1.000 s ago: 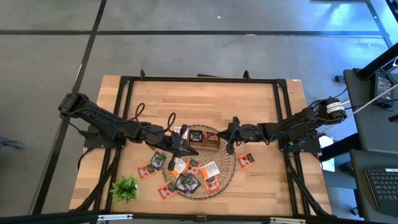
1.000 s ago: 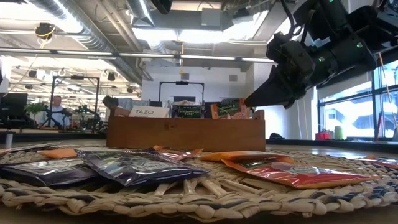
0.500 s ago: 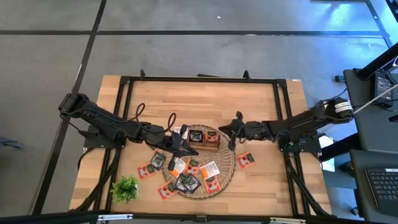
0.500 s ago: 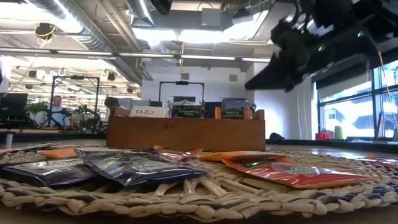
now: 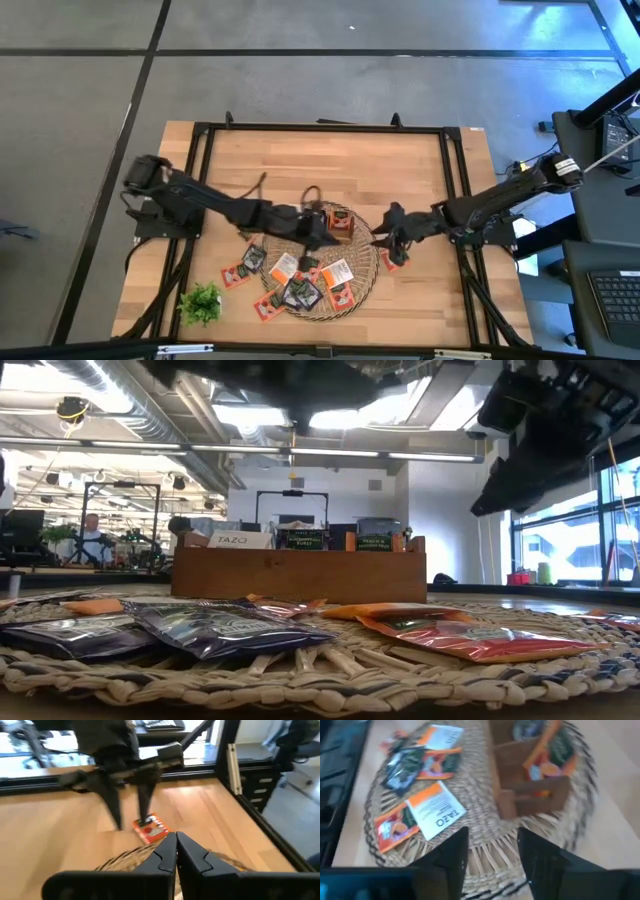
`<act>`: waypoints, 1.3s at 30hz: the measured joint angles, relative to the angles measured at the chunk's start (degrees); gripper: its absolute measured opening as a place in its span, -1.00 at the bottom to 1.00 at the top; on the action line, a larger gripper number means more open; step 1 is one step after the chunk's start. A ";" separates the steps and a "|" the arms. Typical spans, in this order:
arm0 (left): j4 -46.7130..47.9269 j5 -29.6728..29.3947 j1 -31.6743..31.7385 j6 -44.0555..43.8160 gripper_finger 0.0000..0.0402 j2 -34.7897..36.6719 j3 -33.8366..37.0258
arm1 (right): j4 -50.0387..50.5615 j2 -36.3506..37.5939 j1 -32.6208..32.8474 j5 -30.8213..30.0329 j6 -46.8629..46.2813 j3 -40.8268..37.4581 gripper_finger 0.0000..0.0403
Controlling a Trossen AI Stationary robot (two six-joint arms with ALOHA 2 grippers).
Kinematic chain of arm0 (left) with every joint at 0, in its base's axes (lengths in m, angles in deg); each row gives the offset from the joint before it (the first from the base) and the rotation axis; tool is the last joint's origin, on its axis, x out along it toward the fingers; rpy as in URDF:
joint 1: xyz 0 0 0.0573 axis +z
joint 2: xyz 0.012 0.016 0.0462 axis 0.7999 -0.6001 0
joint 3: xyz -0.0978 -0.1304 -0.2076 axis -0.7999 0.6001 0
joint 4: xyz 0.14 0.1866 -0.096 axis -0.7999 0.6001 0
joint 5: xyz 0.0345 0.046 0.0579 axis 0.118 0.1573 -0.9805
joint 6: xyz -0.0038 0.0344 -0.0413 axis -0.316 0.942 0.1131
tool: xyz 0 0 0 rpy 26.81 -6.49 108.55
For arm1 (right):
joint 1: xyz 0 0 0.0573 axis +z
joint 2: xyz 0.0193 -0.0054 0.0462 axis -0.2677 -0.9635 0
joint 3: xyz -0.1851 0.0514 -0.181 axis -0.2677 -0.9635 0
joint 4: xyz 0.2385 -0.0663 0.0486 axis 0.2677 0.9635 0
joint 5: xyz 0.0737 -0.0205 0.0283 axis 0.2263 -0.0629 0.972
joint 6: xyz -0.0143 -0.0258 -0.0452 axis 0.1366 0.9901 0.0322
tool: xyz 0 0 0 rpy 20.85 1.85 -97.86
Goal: Pick & Place Tea
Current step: Put the orange tea bag into the right slot of the wooden organizer
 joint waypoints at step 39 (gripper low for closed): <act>18.75 0.70 2.62 1.87 -0.99 -46.19 -48.98 | 21.35 0.19 26.76 -12.36 -72.10 -9.24 0.08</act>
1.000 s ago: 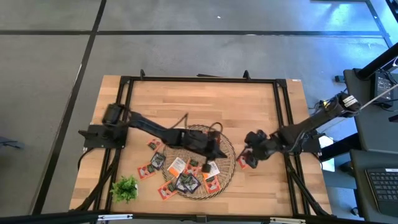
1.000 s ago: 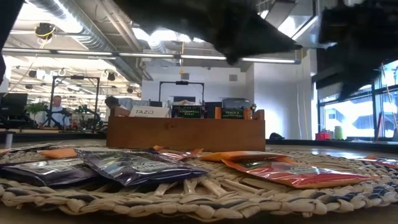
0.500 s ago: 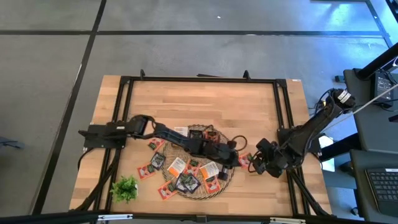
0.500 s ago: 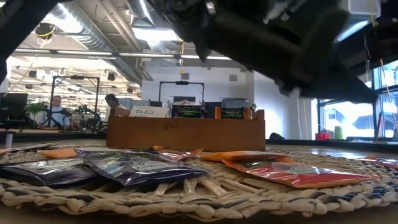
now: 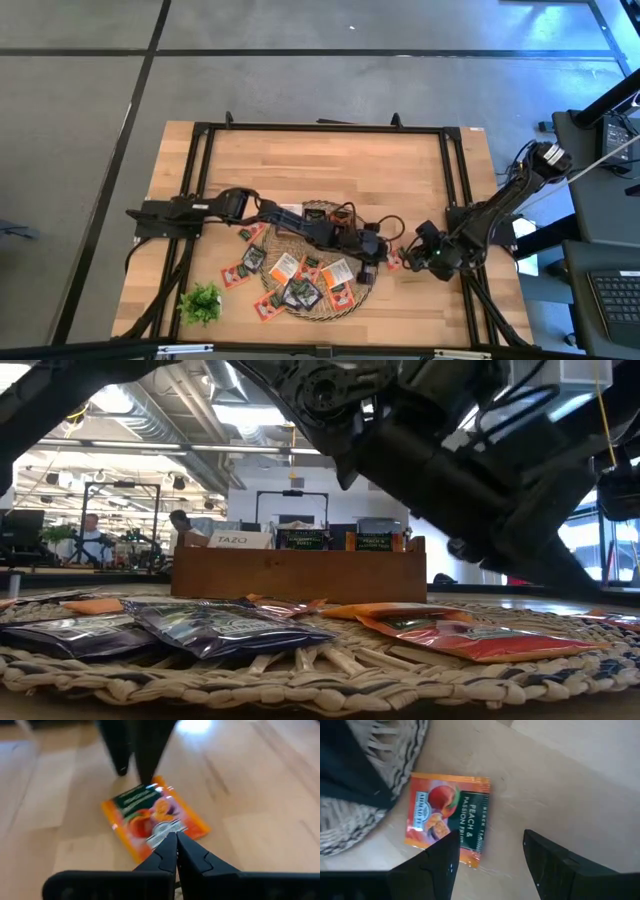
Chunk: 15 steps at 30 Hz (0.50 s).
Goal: Pick & Place Tea
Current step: Put the orange tea bag into the right slot of the wooden organizer
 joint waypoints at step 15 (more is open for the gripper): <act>2.46 -0.18 0.54 -3.02 -0.99 0.00 0.00 | -6.49 -0.03 -0.09 -1.07 -3.22 -2.94 0.08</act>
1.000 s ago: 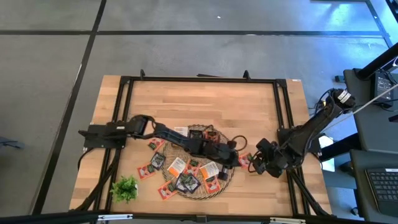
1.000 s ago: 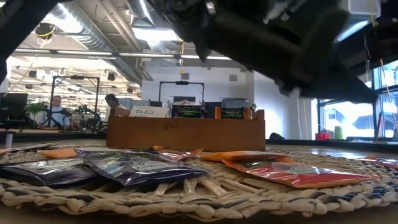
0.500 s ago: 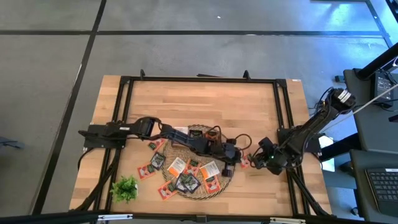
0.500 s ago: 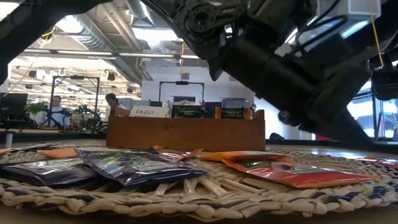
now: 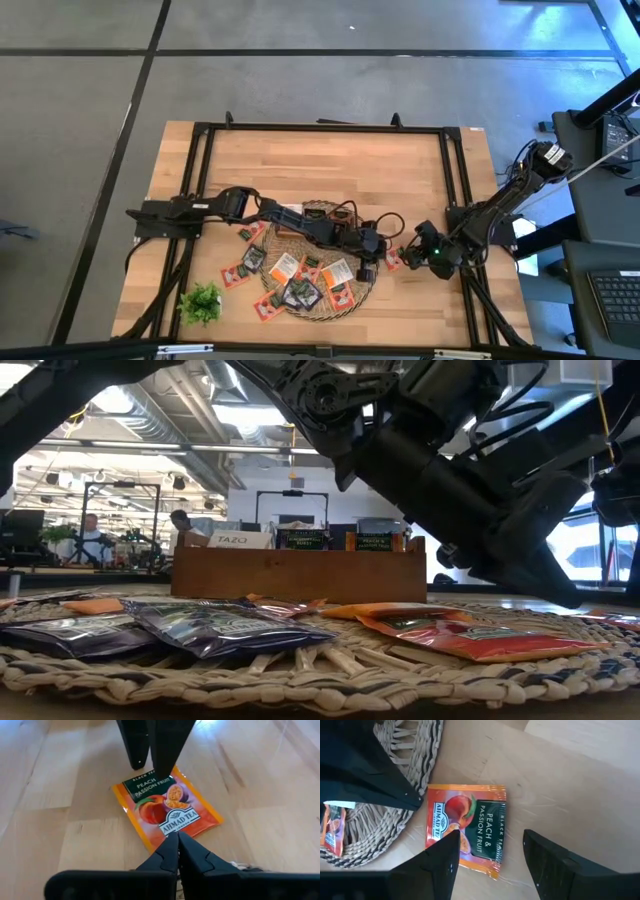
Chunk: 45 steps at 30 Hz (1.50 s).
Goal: Pick & Place Tea
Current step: Put the orange tea bag into the right slot of the wooden organizer
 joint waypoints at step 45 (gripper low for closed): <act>-1.92 2.08 1.07 -2.31 -0.99 -3.04 -0.62 | -2.11 7.58 -0.09 -0.09 4.48 -0.24 -0.81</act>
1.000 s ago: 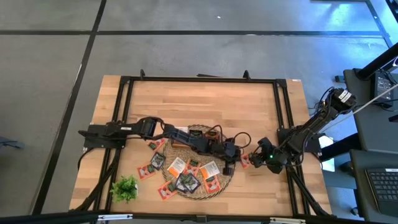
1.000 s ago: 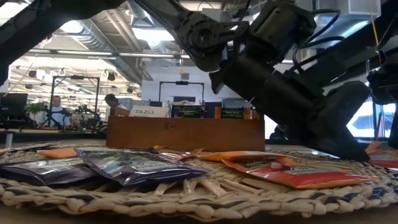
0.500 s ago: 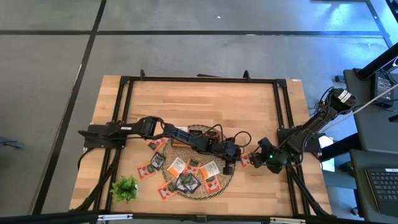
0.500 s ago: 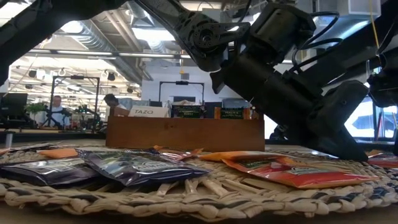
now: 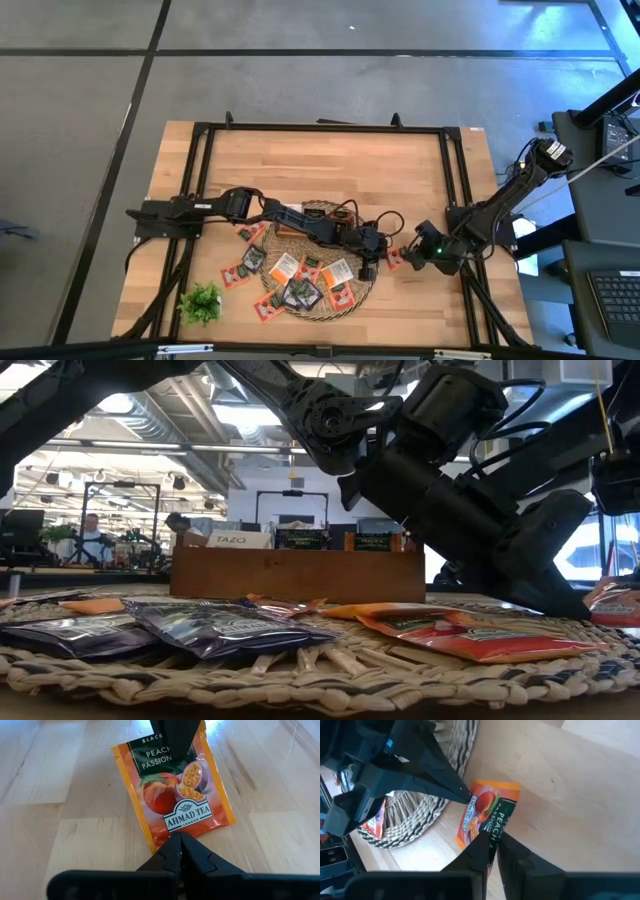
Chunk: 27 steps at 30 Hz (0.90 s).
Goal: Pick & Place Tea
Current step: Put the orange tea bag into the right slot of the wooden organizer
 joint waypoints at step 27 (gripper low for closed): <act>18.56 0.57 1.28 11.37 -0.99 20.34 0.65 | 12.10 4.92 -1.79 -10.73 27.08 13.06 -0.98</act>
